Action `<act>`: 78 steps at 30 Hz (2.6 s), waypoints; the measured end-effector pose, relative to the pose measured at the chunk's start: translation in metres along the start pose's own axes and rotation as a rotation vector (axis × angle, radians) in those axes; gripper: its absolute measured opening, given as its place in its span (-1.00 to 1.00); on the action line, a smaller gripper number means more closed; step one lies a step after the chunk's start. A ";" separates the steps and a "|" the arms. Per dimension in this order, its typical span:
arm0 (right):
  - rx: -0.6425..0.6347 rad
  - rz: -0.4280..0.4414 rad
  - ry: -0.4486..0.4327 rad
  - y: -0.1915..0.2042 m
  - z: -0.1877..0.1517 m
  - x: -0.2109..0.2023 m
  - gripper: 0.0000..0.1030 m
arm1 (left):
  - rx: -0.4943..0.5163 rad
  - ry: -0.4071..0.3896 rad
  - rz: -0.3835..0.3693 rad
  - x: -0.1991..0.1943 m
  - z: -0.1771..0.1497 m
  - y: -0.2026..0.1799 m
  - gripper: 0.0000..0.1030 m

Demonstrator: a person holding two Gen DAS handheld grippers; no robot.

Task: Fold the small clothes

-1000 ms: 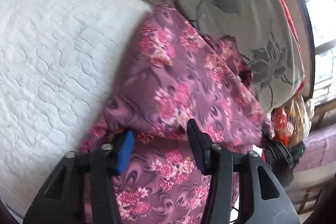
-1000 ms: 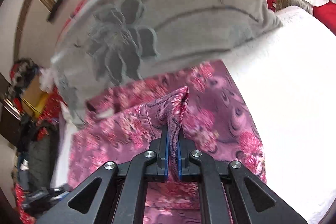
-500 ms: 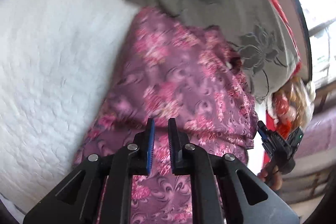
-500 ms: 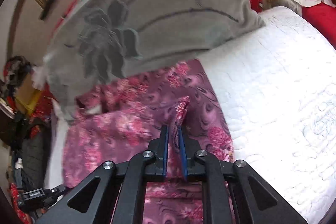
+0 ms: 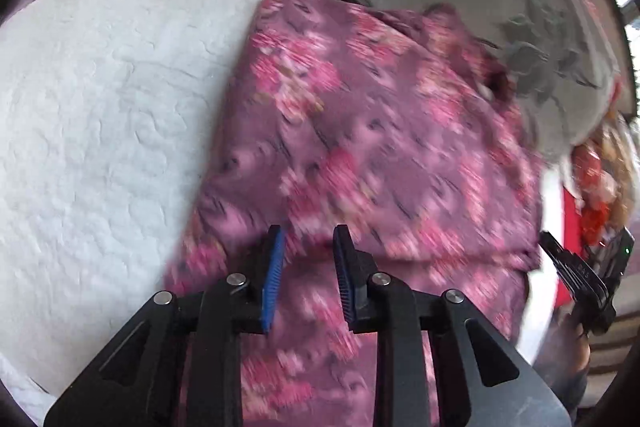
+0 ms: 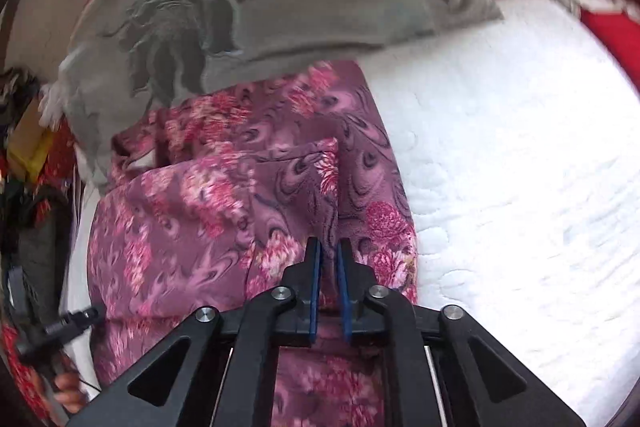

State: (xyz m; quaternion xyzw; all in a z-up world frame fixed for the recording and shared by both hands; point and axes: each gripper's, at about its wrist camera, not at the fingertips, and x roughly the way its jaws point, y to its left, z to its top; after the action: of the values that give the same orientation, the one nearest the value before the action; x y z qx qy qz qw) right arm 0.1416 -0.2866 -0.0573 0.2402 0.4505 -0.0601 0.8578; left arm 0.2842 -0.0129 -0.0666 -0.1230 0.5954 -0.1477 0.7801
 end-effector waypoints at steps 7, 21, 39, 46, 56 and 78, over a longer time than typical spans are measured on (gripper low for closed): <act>-0.244 0.036 0.187 0.020 -0.058 -0.017 -0.58 | 0.098 0.076 0.021 0.008 -0.065 -0.023 -0.26; -0.173 -0.007 0.229 -0.012 -0.161 -0.061 -0.61 | 0.201 0.083 0.188 -0.007 -0.139 -0.041 -0.12; 0.009 0.002 0.149 -0.064 -0.226 -0.126 -0.12 | 0.156 0.161 0.098 -0.078 -0.200 0.038 0.05; 0.194 0.072 0.200 -0.123 -0.271 -0.134 0.02 | 0.073 0.274 0.055 -0.098 -0.226 0.093 0.06; 0.213 0.229 0.231 -0.120 -0.295 -0.096 0.15 | 0.154 0.355 0.082 -0.100 -0.255 0.069 0.08; 0.119 0.553 0.041 -0.083 -0.270 -0.155 -0.80 | 0.064 0.205 -0.159 -0.149 -0.226 0.053 -0.90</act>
State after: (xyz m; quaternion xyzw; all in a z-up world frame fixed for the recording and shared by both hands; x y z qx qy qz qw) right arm -0.1764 -0.2511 -0.0915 0.4050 0.3810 0.1547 0.8166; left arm 0.0337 0.0888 -0.0119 -0.1291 0.6554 -0.2397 0.7045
